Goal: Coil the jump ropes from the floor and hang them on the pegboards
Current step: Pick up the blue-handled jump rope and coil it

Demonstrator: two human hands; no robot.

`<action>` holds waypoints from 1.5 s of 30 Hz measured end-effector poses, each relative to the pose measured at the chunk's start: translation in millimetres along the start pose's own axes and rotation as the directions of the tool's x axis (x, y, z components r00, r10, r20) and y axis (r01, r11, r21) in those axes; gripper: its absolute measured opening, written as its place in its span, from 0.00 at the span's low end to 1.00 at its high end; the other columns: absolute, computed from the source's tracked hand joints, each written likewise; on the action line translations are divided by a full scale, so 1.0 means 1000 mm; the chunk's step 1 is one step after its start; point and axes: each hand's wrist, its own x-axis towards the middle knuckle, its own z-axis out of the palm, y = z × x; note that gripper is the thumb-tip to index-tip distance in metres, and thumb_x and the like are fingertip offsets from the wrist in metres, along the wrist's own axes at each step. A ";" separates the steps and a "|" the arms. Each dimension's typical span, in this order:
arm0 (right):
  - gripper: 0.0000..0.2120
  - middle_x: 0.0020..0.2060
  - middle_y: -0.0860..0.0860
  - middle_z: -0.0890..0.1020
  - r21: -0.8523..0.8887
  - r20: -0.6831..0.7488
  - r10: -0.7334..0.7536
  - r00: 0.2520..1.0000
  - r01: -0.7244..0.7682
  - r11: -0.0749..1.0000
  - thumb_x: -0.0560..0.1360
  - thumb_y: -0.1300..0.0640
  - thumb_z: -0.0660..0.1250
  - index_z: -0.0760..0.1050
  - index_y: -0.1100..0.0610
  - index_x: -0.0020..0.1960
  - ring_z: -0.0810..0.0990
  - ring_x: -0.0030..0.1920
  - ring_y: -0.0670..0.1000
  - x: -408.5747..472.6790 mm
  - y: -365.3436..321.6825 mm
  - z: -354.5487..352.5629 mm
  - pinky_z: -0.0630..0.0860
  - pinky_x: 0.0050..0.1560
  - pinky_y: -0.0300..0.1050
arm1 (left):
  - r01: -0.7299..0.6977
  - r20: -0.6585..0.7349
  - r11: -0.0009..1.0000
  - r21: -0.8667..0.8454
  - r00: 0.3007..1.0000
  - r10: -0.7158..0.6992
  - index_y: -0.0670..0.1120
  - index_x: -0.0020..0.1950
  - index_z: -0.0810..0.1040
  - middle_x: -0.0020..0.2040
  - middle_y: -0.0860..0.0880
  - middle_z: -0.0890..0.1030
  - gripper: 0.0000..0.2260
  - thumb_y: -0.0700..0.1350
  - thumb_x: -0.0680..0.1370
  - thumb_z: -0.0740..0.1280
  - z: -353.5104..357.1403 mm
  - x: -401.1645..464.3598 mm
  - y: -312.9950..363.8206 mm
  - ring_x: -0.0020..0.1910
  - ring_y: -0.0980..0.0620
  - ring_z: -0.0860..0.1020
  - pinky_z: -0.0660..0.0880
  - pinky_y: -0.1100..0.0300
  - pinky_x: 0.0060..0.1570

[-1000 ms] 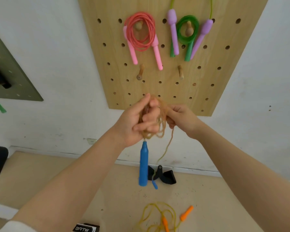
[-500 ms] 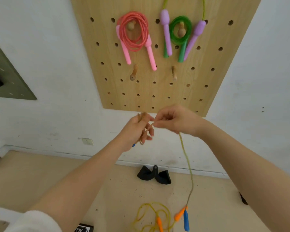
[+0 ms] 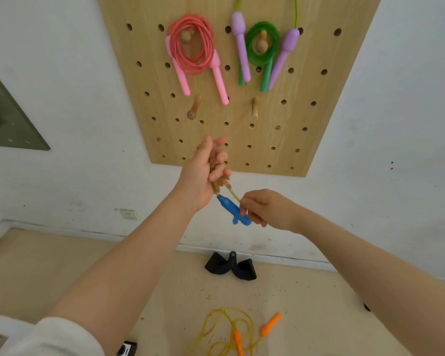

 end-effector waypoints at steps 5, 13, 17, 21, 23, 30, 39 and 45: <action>0.08 0.28 0.44 0.74 -0.170 0.097 -0.106 0.990 0.122 0.978 0.77 0.54 0.64 0.78 0.51 0.54 0.71 0.27 0.41 -0.003 -0.015 -0.006 0.70 0.33 0.33 | 0.099 -0.330 0.931 0.350 0.944 0.024 0.40 0.58 0.68 0.36 0.48 0.78 0.12 0.47 0.83 0.53 -0.023 0.005 -0.014 0.19 0.57 0.67 0.78 0.59 0.36; 0.05 0.27 0.45 0.73 -0.056 -0.068 -0.204 0.977 0.200 0.978 0.74 0.56 0.68 0.81 0.58 0.44 0.68 0.26 0.39 0.012 -0.037 -0.022 0.66 0.31 0.32 | 0.212 -0.116 0.732 0.647 0.977 -0.180 0.43 0.54 0.71 0.34 0.47 0.82 0.11 0.49 0.82 0.55 -0.031 -0.024 -0.014 0.28 0.50 0.75 0.76 0.56 0.36; 0.07 0.31 0.56 0.73 0.090 -0.177 -0.213 0.961 0.232 0.969 0.70 0.56 0.72 0.79 0.59 0.39 0.66 0.31 0.52 0.022 -0.036 -0.023 0.62 0.32 0.43 | 0.243 0.072 0.780 0.577 0.936 -0.345 0.42 0.46 0.75 0.19 0.52 0.66 0.20 0.54 0.82 0.50 -0.026 -0.037 -0.001 0.19 0.55 0.60 0.68 0.63 0.26; 0.07 0.28 0.54 0.69 0.246 -0.124 -0.240 0.963 0.264 0.933 0.70 0.55 0.70 0.74 0.56 0.37 0.64 0.30 0.48 0.027 -0.036 -0.012 0.63 0.31 0.39 | 0.405 0.191 0.817 0.411 0.838 -0.512 0.45 0.37 0.71 0.17 0.55 0.59 0.21 0.61 0.74 0.54 -0.030 -0.043 0.018 0.15 0.59 0.54 0.62 0.67 0.21; 0.06 0.30 0.54 0.70 0.317 -0.066 -0.267 0.961 0.274 0.908 0.73 0.55 0.66 0.73 0.56 0.39 0.67 0.31 0.47 0.029 -0.038 -0.004 0.67 0.33 0.38 | 0.432 0.228 0.831 0.350 0.821 -0.523 0.47 0.35 0.71 0.16 0.56 0.60 0.18 0.59 0.74 0.56 -0.038 -0.044 0.025 0.14 0.61 0.56 0.62 0.68 0.20; 0.13 0.29 0.46 0.67 0.585 0.010 -0.259 0.966 0.204 0.785 0.80 0.55 0.54 0.69 0.55 0.38 0.65 0.30 0.45 0.051 -0.042 0.026 0.67 0.36 0.37 | 0.340 0.450 0.940 -0.036 0.845 -0.289 0.49 0.30 0.72 0.17 0.55 0.58 0.14 0.53 0.70 0.71 -0.070 -0.045 0.037 0.15 0.57 0.55 0.69 0.68 0.22; 0.13 0.33 0.50 0.72 0.107 0.351 -0.016 0.936 -0.023 0.994 0.82 0.56 0.53 0.67 0.45 0.63 0.68 0.25 0.45 0.059 -0.053 0.060 0.69 0.31 0.36 | 0.053 -0.131 0.996 -0.077 0.989 -0.063 0.44 0.40 0.67 0.36 0.43 0.83 0.15 0.51 0.82 0.53 -0.081 -0.033 0.033 0.35 0.50 0.83 0.81 0.51 0.42; 0.24 0.37 0.51 0.81 -0.263 0.502 0.019 0.865 0.132 0.956 0.78 0.57 0.60 0.60 0.53 0.73 0.78 0.35 0.50 0.048 -0.061 0.059 0.74 0.46 0.37 | 0.109 -0.196 0.785 0.609 0.980 0.016 0.45 0.52 0.72 0.52 0.51 0.83 0.14 0.52 0.82 0.51 -0.107 -0.022 0.018 0.54 0.56 0.80 0.70 0.56 0.60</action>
